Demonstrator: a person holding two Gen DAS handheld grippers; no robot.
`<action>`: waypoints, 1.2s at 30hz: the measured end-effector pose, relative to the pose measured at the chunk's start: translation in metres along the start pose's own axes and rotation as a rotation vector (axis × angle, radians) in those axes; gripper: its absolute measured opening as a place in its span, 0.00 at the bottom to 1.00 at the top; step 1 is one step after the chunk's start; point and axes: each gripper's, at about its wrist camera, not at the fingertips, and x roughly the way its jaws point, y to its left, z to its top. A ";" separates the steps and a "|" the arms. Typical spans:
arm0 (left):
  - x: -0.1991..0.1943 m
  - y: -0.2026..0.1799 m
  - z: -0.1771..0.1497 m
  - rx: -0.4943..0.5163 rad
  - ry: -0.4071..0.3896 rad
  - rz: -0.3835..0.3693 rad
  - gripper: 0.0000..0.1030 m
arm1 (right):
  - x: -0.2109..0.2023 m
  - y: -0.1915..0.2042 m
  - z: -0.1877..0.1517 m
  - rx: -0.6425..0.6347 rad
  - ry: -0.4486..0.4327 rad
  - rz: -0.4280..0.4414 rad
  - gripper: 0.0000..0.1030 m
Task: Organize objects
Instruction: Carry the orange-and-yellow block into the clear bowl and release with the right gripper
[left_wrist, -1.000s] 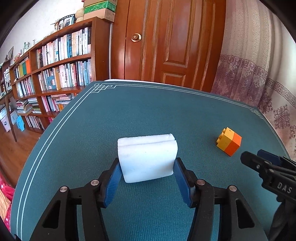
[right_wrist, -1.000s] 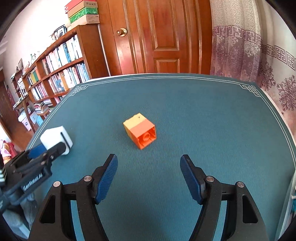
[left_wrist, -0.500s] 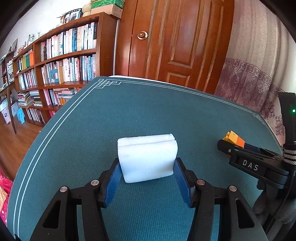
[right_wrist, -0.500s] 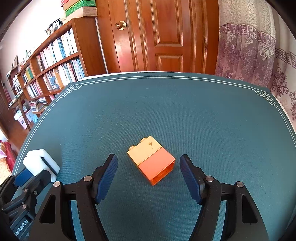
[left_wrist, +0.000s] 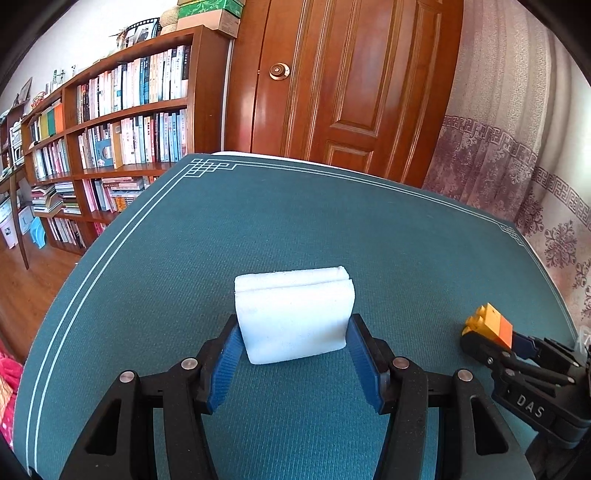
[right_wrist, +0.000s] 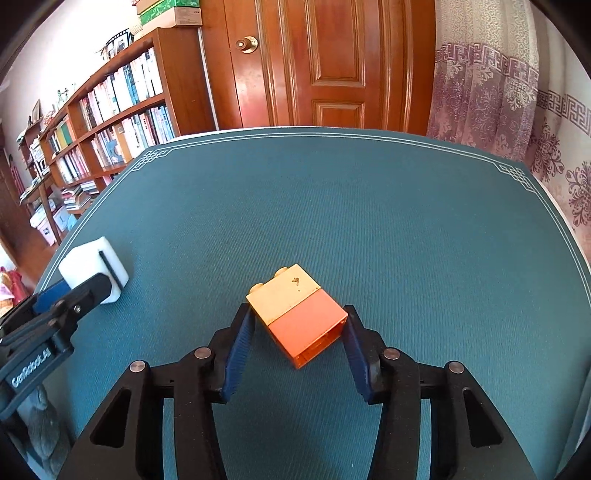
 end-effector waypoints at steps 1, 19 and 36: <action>-0.001 0.000 -0.001 0.001 -0.004 -0.009 0.58 | -0.005 -0.002 -0.005 0.003 0.001 0.001 0.48; -0.028 -0.045 -0.015 0.115 -0.020 -0.188 0.58 | -0.101 -0.030 -0.077 0.097 -0.038 -0.025 0.48; -0.040 -0.077 -0.035 0.205 -0.011 -0.234 0.58 | -0.176 -0.104 -0.121 0.252 -0.105 -0.138 0.48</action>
